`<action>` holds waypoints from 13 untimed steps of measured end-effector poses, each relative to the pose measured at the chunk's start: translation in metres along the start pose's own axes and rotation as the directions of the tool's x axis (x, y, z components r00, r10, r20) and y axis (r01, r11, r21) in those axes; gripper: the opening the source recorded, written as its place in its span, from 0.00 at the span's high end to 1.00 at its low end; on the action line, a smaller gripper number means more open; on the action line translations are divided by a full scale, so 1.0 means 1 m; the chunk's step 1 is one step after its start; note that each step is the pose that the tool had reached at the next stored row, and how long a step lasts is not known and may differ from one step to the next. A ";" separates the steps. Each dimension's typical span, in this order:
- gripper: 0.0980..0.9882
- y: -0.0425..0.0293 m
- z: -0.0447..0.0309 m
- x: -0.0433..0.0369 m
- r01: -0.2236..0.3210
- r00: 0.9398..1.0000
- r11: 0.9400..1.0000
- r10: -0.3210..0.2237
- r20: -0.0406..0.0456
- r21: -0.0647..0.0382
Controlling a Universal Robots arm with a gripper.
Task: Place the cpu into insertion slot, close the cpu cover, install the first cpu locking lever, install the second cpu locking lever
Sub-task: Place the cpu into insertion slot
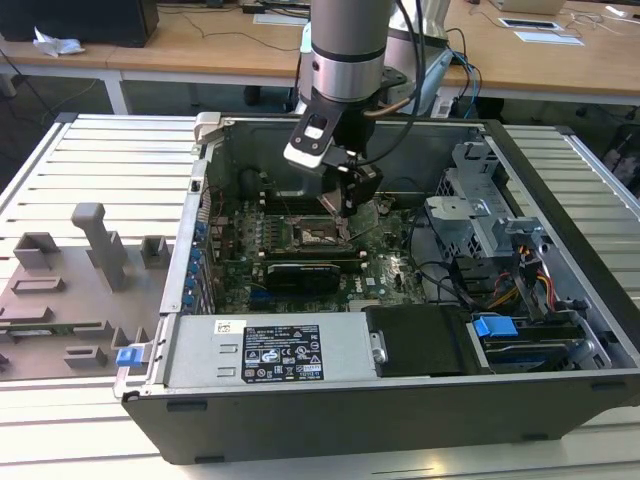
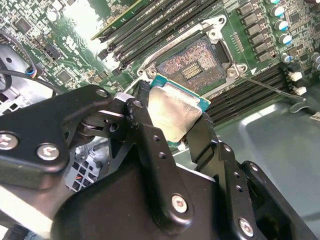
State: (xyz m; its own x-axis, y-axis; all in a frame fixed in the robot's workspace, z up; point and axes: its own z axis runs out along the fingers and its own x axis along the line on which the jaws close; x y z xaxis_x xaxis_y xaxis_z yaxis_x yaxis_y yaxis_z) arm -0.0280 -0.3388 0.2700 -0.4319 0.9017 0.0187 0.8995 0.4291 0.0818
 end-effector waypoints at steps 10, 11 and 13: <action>0.50 0.0000 0.0000 0.0000 -0.073 0.997 0.997 0.073 0.006 -0.002; 0.50 0.0000 0.0000 0.0000 -0.080 0.997 0.997 0.080 0.007 -0.002; 0.50 0.0000 0.0000 0.0000 -0.095 0.995 0.995 0.095 0.008 -0.002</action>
State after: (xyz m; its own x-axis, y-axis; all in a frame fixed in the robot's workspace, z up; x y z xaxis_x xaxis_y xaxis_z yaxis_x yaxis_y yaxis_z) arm -0.0280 -0.3388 0.2699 -0.3436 0.9389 0.0188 0.9365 0.3410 0.0818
